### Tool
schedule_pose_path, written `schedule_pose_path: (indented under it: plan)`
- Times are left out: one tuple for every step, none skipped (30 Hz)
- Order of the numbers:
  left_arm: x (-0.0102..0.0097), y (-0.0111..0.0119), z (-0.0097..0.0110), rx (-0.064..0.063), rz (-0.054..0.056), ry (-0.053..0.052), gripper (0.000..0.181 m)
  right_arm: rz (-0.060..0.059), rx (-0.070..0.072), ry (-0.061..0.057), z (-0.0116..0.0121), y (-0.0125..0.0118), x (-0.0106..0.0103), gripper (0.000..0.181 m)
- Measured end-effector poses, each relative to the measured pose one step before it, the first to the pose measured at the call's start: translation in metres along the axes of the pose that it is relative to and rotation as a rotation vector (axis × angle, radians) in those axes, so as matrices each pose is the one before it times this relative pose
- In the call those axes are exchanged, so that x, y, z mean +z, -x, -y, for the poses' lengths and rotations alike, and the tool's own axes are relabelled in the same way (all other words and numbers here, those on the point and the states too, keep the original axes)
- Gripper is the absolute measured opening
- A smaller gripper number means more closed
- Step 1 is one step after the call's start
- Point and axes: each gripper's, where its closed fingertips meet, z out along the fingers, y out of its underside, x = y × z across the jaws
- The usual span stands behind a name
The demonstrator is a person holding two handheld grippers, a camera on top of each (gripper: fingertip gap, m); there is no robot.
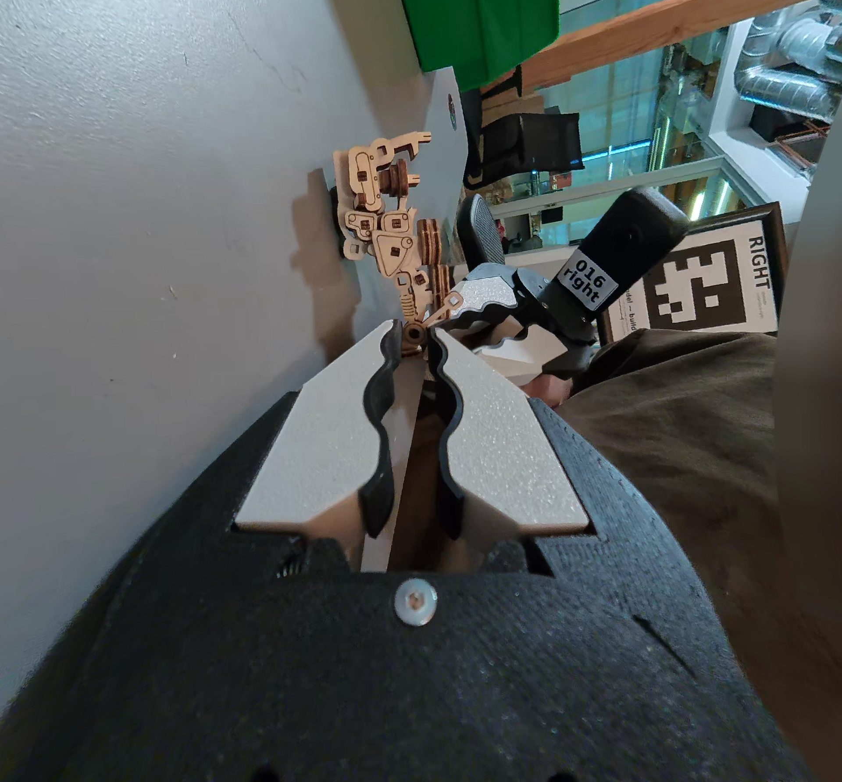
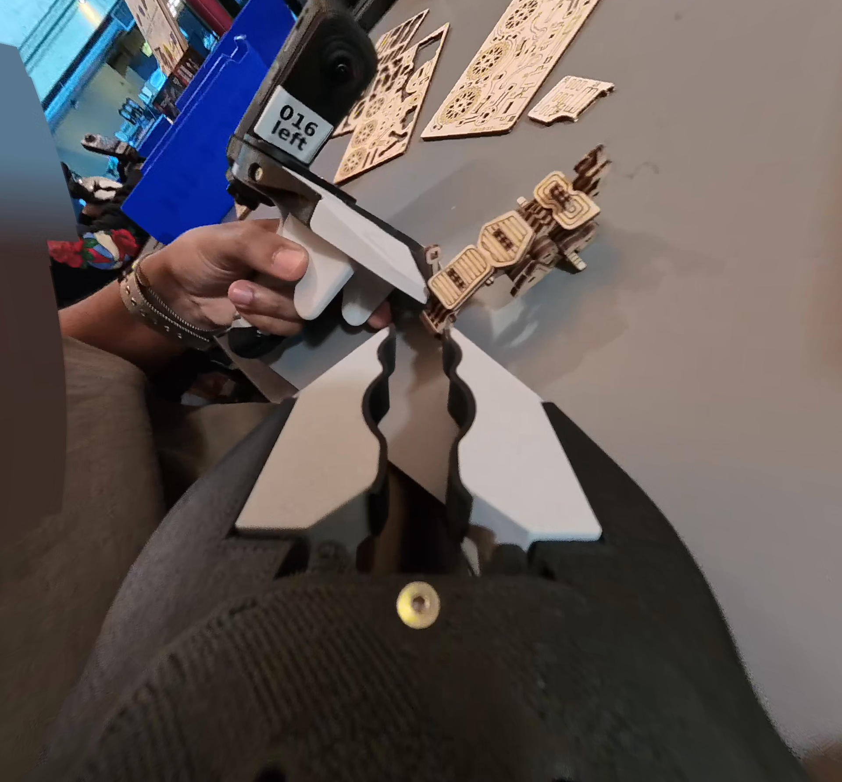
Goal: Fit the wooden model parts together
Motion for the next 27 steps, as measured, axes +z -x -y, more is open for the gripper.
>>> schedule_pose_path:
  plan:
    - [-0.00002,0.00023,0.00001,0.0029,0.0034,-0.0013,0.008,0.0003,0.017,-0.006,0.00062,-0.00123,-0.00062,0.017]
    - [0.00012,0.00009,0.00002,0.0027,0.0028,-0.0014,0.008,0.0009,0.0125,-0.0036,0.00031,-0.00083,-0.00034,0.016]
    - [0.00011,0.00003,-0.00018,0.003,0.0024,-0.0004,0.008,-0.0036,0.0062,-0.0003,0.00006,-0.001,-0.00011,0.014]
    - [0.0,0.00016,-0.00008,0.0027,0.0023,-0.0003,0.008,-0.0083,0.0006,0.0003,0.00011,-0.00122,0.00011,0.012]
    - [0.00016,0.00011,-0.00003,0.0025,0.0023,-0.0007,0.008,-0.0083,-0.002,0.0,0.00016,-0.00097,0.00029,0.011]
    - [0.00014,-0.00005,-0.00019,0.003,0.0019,0.0001,0.008,-0.0098,-0.0023,0.0003,0.00025,-0.00109,0.00043,0.01]
    - [0.00009,0.00011,-0.00018,0.0032,0.002,0.0004,0.008,-0.0056,-0.0019,0.0009,0.00024,-0.00061,0.00056,0.009]
    - [-0.00007,0.00013,0.00025,0.0027,0.0022,-0.0015,0.008,-0.0061,0.0008,0.0017,0.00008,-0.00077,0.00051,0.008]
    - [-0.00016,0.00008,0.00019,0.0011,0.001,-0.0015,0.008,-0.0052,0.0003,0.0007,0.00019,-0.00088,0.00046,0.006]
    - [-0.00008,0.00011,0.00022,-0.0005,-0.0002,-0.0013,0.008,-0.001,0.0004,0.0,0.00015,-0.00013,0.00025,0.006]
    - [-0.00009,-0.00004,0.00013,-0.0007,-0.0011,-0.0002,0.008,-0.0003,-0.0007,0.0003,0.00009,0.00004,0.00015,0.006]
    - [-0.00004,0.00007,0.00004,0.0003,-0.0005,0.0,0.008,-0.0009,-0.0028,-0.0004,0.0,0.00004,-0.00003,0.006]
    - [0.00005,-0.00006,-0.00002,0.0008,0.0001,-0.0001,0.008,-0.0011,-0.0032,-0.0005,0.00003,-0.00001,-0.00002,0.006]
    - [-0.00007,-0.00005,0.0001,0.0012,0.0004,-0.0008,0.008,-0.0003,-0.003,0.0,-0.00013,-0.00009,-0.00026,0.006]
    - [0.00007,0.00008,0.0001,0.0015,0.0007,-0.0015,0.008,-0.0005,-0.0008,0.004,-0.00056,-0.0002,-0.0004,0.005]
    - [-0.00007,-0.00001,0.00025,0.0011,0.0007,-0.0029,0.008,-0.0002,0.001,0.0043,-0.00055,-0.00041,-0.00061,0.004]
    - [-0.00013,-0.00008,-0.00002,0.0001,-0.0006,-0.0013,0.008,-0.0023,0.0033,0.0023,-0.00015,-0.00085,-0.00069,0.004]
    - [-0.00007,-0.00005,-0.00003,-0.0015,-0.0013,-0.0002,0.008,-0.0029,0.0036,0.0007,0.00018,-0.00101,-0.00053,0.004]
    - [-0.00009,-0.00002,0.0002,-0.0011,-0.0008,-0.0011,0.008,-0.0059,0.0036,0.0004,0.00038,-0.00117,-0.00035,0.004]
    - [0.00009,-0.00002,-0.00009,0.0003,0.0,0.0006,0.008,-0.0071,-0.0005,0.0011,0.00019,-0.00108,-0.00006,0.004]
    - [0.00006,0.00012,-0.00008,0.0015,0.001,0.0008,0.008,-0.0079,-0.0054,0.0028,0.0,-0.00081,0.00018,0.003]
    - [0.00014,0.00004,-0.00003,0.0019,0.0019,0.0008,0.008,-0.009,-0.0064,0.0042,-0.0002,-0.00073,0.00022,0.001]
    - [0.00017,0.00014,-0.00004,0.0016,0.0021,0.0007,0.008,-0.0078,-0.0041,0.0046,-0.00034,-0.00052,0.00035,0.0]
    - [0.00009,0.00005,-0.00004,0.0012,0.0016,-0.0003,0.008,-0.0047,-0.0016,0.0017,0.00007,-0.00037,0.00018,0.001]
    - [0.00003,0.0,0.00022,0.0008,0.0009,-0.0012,0.008,-0.0026,0.0003,0.0009,0.00006,-0.00029,0.00006,0.001]
    - [-0.00005,0.00002,0.00025,-0.0001,-0.0001,-0.0022,0.008,-0.0003,0.0014,0.0014,0.0,-0.00011,0.0,0.001]
    - [-0.00011,-0.00006,0.00032,-0.0008,-0.0013,-0.003,0.008,-0.0002,0.0015,-0.0005,0.00006,-0.00039,-0.00033,0.001]
